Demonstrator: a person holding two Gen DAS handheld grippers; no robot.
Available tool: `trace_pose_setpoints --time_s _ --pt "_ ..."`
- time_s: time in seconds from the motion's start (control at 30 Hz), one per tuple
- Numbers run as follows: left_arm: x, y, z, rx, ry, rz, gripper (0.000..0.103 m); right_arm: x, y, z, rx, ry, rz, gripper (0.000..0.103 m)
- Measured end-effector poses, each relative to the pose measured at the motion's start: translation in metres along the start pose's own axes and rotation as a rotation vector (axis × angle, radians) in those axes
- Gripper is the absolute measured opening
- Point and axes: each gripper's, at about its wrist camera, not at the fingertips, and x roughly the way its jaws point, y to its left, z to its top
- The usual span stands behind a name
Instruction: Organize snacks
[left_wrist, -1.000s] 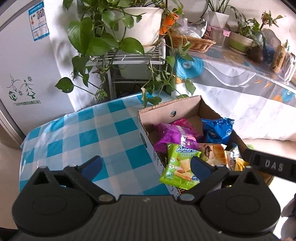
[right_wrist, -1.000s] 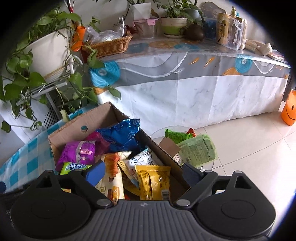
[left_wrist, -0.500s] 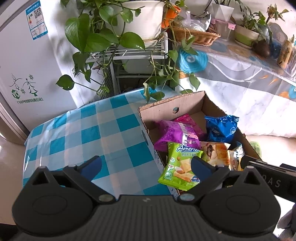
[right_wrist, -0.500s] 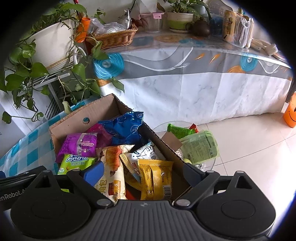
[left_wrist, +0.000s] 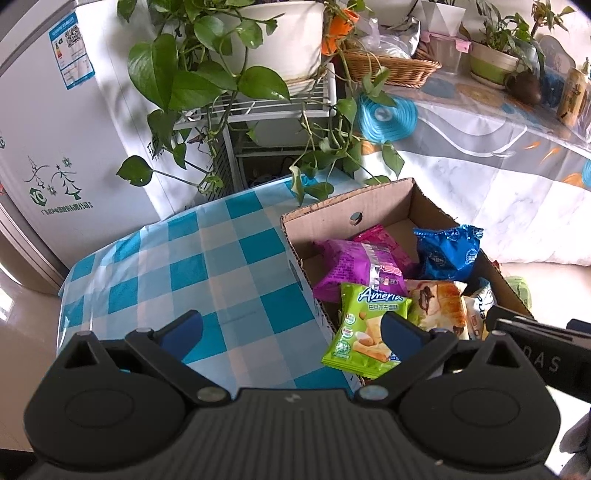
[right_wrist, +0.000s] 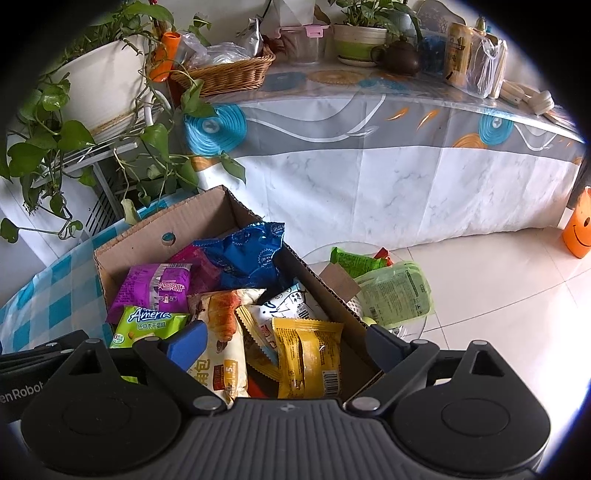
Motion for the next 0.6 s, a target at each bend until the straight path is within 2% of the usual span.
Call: trace_pose_setpoints --time_s 0.6 --pt "0.0027 0.0043 0.0009 -0.014 0.016 -0.02 0.101 0.001 0.0006 0.0008 0.001 -0.002 0.002 0.096"
